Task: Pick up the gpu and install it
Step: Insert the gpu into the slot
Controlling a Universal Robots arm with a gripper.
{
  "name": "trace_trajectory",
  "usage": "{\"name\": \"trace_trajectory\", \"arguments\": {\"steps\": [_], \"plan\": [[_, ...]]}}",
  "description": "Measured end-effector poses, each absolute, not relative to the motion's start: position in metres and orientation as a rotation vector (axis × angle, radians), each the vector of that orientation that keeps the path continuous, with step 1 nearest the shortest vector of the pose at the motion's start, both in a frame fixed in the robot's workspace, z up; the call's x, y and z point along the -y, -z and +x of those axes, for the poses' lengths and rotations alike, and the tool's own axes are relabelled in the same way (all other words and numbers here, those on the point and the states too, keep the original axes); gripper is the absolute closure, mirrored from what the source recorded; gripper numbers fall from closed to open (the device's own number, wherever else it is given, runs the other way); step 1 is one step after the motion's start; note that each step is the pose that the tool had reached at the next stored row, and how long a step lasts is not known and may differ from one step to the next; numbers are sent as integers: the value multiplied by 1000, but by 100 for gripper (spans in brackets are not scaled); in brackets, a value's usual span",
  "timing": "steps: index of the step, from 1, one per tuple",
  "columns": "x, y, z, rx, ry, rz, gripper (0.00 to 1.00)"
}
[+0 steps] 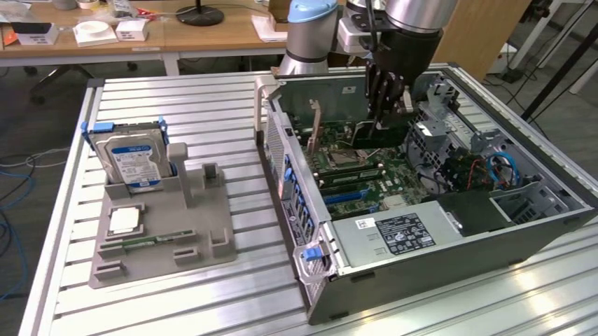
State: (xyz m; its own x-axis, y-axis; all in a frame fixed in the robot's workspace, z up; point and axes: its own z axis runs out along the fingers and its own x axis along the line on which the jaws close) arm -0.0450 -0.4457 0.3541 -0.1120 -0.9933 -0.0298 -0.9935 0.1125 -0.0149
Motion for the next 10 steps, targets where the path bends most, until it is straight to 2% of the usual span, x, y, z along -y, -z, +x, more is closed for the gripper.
{"name": "trace_trajectory", "arguments": {"steps": [10], "plan": [[446, -349, -43, -2319, -13, -2072, 74]]}}
